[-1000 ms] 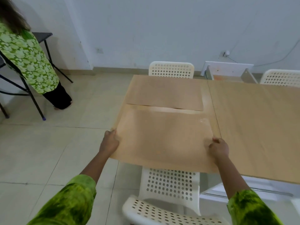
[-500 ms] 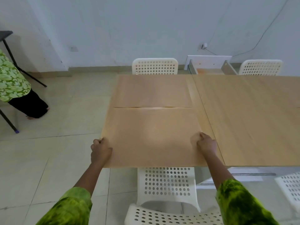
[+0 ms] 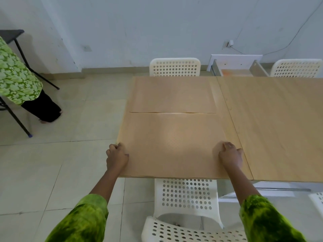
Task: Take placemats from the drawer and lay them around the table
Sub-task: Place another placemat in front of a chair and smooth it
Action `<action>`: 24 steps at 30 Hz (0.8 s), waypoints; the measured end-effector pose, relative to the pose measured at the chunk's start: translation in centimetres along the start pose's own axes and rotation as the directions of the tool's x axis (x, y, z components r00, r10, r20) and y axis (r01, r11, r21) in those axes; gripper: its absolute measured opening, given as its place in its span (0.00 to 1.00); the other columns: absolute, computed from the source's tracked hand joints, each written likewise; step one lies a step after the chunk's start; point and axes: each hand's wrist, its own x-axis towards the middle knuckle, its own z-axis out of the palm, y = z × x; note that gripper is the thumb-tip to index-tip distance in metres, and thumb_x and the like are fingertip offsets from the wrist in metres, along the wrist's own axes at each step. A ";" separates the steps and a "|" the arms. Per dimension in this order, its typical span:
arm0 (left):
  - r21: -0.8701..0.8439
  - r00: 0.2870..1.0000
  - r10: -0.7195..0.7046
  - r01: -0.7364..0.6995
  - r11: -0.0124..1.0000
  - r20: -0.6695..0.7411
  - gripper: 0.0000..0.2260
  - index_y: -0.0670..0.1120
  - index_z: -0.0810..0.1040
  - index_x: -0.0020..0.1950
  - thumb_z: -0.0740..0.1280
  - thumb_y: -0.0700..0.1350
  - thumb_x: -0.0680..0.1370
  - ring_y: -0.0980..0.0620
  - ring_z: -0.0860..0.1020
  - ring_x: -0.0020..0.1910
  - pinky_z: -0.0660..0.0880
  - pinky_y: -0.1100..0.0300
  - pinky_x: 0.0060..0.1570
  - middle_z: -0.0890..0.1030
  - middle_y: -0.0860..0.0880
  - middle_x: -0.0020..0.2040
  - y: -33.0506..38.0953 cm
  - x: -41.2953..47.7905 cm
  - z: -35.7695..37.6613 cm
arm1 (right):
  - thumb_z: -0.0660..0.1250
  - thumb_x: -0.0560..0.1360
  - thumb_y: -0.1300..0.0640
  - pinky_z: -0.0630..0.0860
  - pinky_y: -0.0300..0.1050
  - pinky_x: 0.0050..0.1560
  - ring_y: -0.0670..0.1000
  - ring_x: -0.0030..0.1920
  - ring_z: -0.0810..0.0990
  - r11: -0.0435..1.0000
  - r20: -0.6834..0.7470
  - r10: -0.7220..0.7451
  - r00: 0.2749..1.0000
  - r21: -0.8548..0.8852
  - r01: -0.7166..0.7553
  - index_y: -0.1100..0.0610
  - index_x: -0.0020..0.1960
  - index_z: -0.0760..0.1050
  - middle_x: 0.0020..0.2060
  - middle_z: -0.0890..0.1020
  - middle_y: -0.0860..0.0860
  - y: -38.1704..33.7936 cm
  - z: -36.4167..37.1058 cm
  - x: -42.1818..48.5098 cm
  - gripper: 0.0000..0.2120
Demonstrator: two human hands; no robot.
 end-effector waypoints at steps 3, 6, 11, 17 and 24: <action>0.008 1.000 -0.012 0.012 1.000 0.009 0.21 0.44 0.64 0.68 0.62 0.46 0.77 0.41 0.61 0.64 0.69 0.48 0.57 0.62 0.42 0.65 0.1 0.1 0.0 | 0.54 0.76 0.63 0.67 0.54 0.64 0.57 0.72 0.57 1.000 -0.002 -0.011 1.000 -0.006 0.011 0.56 0.73 0.61 0.73 0.64 0.48 0.0 0.1 0.3 0.25; 0.011 1.000 -0.017 0.017 1.000 0.018 0.21 0.44 0.64 0.68 0.62 0.46 0.77 0.41 0.61 0.64 0.69 0.48 0.58 0.62 0.42 0.65 0.2 0.1 0.1 | 0.54 0.76 0.64 0.67 0.54 0.65 0.57 0.71 0.58 1.000 -0.013 -0.008 1.000 -0.011 0.008 0.56 0.73 0.62 0.73 0.65 0.49 -0.1 0.1 0.6 0.25; 0.000 1.000 -0.017 0.017 1.000 0.019 0.21 0.43 0.64 0.68 0.63 0.45 0.77 0.41 0.61 0.65 0.69 0.47 0.59 0.61 0.42 0.66 0.2 0.3 0.1 | 0.55 0.74 0.65 0.68 0.55 0.65 0.58 0.71 0.58 1.000 -0.021 0.000 1.000 0.002 0.000 0.56 0.72 0.62 0.73 0.65 0.49 -0.3 0.2 0.9 0.26; 0.017 1.000 0.004 -0.004 1.000 0.009 0.17 0.41 0.66 0.64 0.62 0.45 0.77 0.40 0.61 0.65 0.69 0.46 0.58 0.62 0.41 0.65 0.4 0.4 0.1 | 0.53 0.77 0.63 0.65 0.56 0.67 0.60 0.72 0.56 1.000 -0.007 -0.014 1.000 -0.001 0.014 0.56 0.73 0.62 0.73 0.64 0.51 -0.1 0.2 1.3 0.24; 0.054 1.000 0.007 -0.007 0.999 0.006 0.17 0.41 0.67 0.63 0.62 0.46 0.77 0.40 0.62 0.64 0.69 0.46 0.57 0.62 0.41 0.65 0.3 0.5 0.1 | 0.55 0.76 0.63 0.66 0.56 0.67 0.60 0.70 0.58 0.999 -0.029 -0.037 0.999 0.006 0.037 0.55 0.72 0.64 0.72 0.66 0.51 0.0 0.4 1.0 0.24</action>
